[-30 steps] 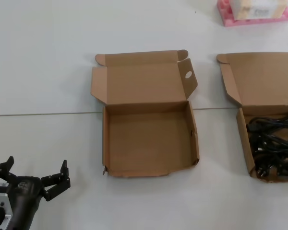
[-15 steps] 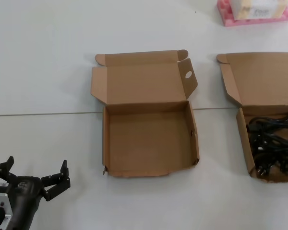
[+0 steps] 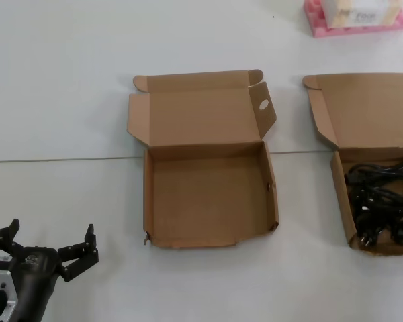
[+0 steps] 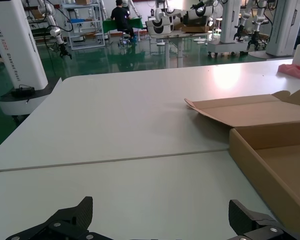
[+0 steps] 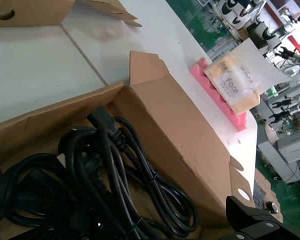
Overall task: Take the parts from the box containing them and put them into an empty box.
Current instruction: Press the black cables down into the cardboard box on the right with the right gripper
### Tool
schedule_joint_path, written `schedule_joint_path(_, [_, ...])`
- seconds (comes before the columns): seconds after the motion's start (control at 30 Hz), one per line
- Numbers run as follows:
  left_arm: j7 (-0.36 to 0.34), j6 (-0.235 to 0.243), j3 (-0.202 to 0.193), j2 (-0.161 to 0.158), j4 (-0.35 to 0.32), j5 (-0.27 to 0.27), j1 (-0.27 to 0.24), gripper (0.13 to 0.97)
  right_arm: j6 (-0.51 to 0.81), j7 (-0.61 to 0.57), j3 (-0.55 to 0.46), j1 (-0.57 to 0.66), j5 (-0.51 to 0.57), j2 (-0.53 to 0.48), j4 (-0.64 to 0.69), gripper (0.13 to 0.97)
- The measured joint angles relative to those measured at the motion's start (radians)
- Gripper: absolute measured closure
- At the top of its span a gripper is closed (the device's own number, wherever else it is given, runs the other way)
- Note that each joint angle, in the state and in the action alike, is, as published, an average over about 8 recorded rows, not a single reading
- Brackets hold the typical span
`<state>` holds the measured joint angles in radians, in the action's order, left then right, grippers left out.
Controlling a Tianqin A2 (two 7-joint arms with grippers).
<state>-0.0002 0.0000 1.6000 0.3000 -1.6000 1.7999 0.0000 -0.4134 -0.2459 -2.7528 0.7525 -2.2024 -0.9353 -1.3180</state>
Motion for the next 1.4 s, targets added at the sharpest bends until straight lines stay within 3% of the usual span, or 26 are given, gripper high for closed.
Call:
schedule_joint_path(0.67, [0.000, 0.000, 0.000, 0.000, 0.000, 0.000, 0.000, 0.132, -0.009, 0.000, 0.000, -0.025, -0.053, -0.025, -0.055, 0.162])
schedule_joint_path(0.97, [0.000, 0.000, 0.000, 0.000, 0.000, 0.000, 0.000, 0.132, -0.008, 0.000, 0.000, -0.017, -0.072, -0.050, -0.073, 0.263])
schedule_joint_path(1.4, [0.000, 0.000, 0.000, 0.000, 0.000, 0.000, 0.000, 0.132, 0.012, 0.000, 0.000, -0.020, -0.084, -0.032, -0.047, 0.537])
